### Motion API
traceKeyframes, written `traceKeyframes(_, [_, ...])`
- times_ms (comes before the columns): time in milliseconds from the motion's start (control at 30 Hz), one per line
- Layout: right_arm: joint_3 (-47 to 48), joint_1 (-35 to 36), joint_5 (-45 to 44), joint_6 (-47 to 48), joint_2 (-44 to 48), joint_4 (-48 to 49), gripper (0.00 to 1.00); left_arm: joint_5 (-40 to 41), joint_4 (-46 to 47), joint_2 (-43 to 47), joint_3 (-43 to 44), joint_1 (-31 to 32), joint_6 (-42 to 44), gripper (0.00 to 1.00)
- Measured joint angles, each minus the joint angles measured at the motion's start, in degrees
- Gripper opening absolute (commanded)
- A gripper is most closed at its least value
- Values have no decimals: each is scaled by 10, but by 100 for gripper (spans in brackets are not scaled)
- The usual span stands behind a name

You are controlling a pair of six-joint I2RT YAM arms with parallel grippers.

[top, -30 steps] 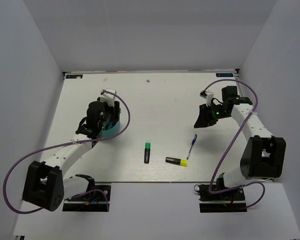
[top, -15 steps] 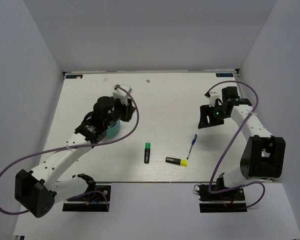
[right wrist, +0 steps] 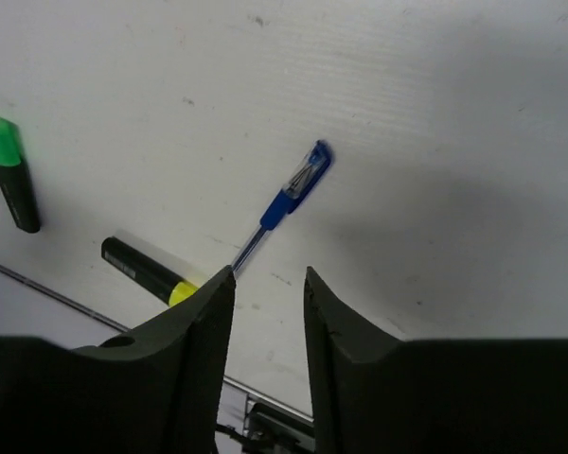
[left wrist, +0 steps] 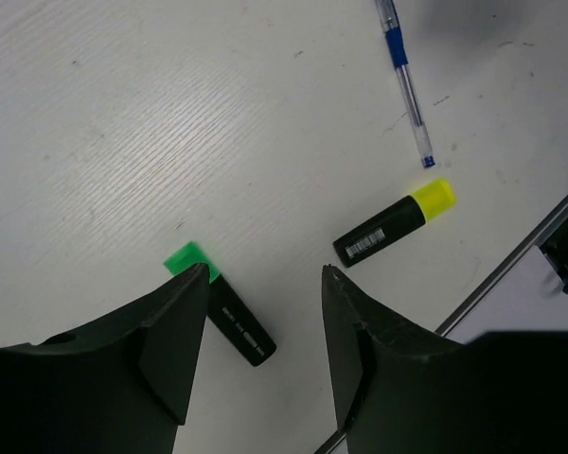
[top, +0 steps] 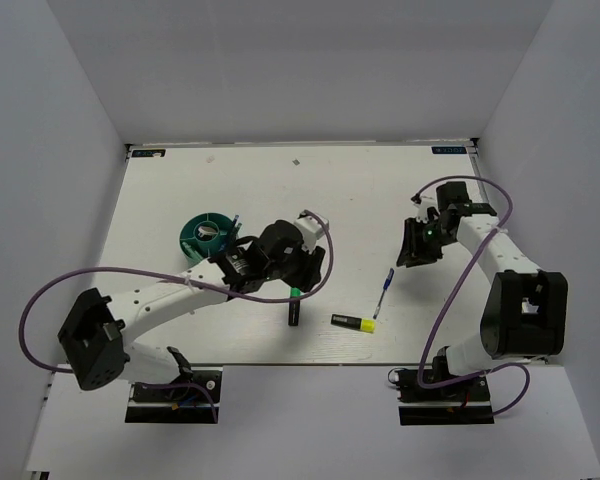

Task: Sort the stationery into containers
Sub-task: Pick up the pen from the center of the board.

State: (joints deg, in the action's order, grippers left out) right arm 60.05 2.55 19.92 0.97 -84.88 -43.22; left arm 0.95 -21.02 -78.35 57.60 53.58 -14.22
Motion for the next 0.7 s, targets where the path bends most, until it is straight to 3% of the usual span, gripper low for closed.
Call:
traceKeyframes(33, [-5, 5, 2, -7, -1, -1, 50, 7, 0, 10, -7, 0, -3, 61])
traceKeyframes(67, [-12, 11, 5, -16, -1, -1, 90, 13, -3, 23, -15, -1, -5, 61])
traceKeyframes(367, [-104, 41, 57, -32, 17, 46, 90, 75, -54, 202, -99, -2, -26, 60])
traceKeyframes(500, [-119, 42, 69, -47, 36, 78, 61, 106, -94, 286, -127, -2, -35, 60])
traceKeyframes(700, [-104, 48, 1, -107, 21, 76, 53, 154, -165, 409, -134, -2, -47, 59])
